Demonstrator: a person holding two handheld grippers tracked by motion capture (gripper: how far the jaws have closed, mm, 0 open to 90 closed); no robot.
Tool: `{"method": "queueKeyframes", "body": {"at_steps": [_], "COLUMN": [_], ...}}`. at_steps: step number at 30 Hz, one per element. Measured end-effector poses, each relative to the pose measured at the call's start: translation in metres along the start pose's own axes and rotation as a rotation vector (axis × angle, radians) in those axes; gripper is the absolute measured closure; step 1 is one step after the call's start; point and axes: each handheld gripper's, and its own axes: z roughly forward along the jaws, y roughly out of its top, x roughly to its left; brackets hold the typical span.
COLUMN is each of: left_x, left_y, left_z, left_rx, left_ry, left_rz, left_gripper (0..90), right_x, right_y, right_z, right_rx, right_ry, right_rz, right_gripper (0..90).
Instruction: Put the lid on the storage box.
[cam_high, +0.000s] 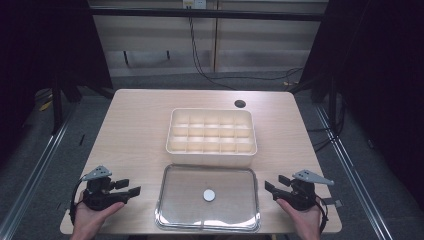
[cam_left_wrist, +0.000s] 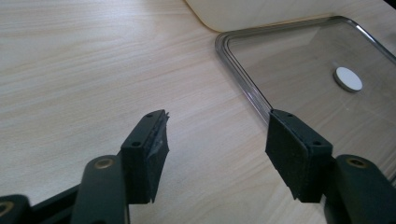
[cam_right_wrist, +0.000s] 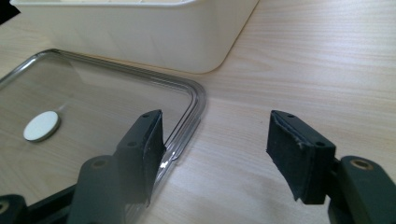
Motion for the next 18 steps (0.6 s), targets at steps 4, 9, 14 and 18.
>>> {"method": "queueKeyframes", "body": {"at_steps": [4, 9, 14, 18], "left_x": [-0.002, -0.011, -0.016, -0.019], "left_y": [0.0, 0.013, 0.033, 0.035], "left_z": [0.0, 0.003, 0.012, 0.024], "left_rx": [0.007, 0.003, 0.019, 0.032], "left_ry": [-0.004, -0.012, -0.004, -0.026], "left_rz": [0.011, 0.056, 0.074, 0.078], "left_gripper": [42.0, 48.0, 48.5, 48.2], "right_x": [0.0, 0.008, 0.012, 0.011], "right_y": [0.0, 0.009, 0.027, 0.028], "right_z": [-0.002, -0.006, -0.004, 0.007], "right_rx": [0.009, 0.06, 0.081, 0.087], "right_ry": [0.015, 0.056, 0.071, 0.072], "right_rz": [0.019, 0.0, -0.001, 0.021], "right_gripper": [36.9, 45.1, 41.0, 39.7]}}
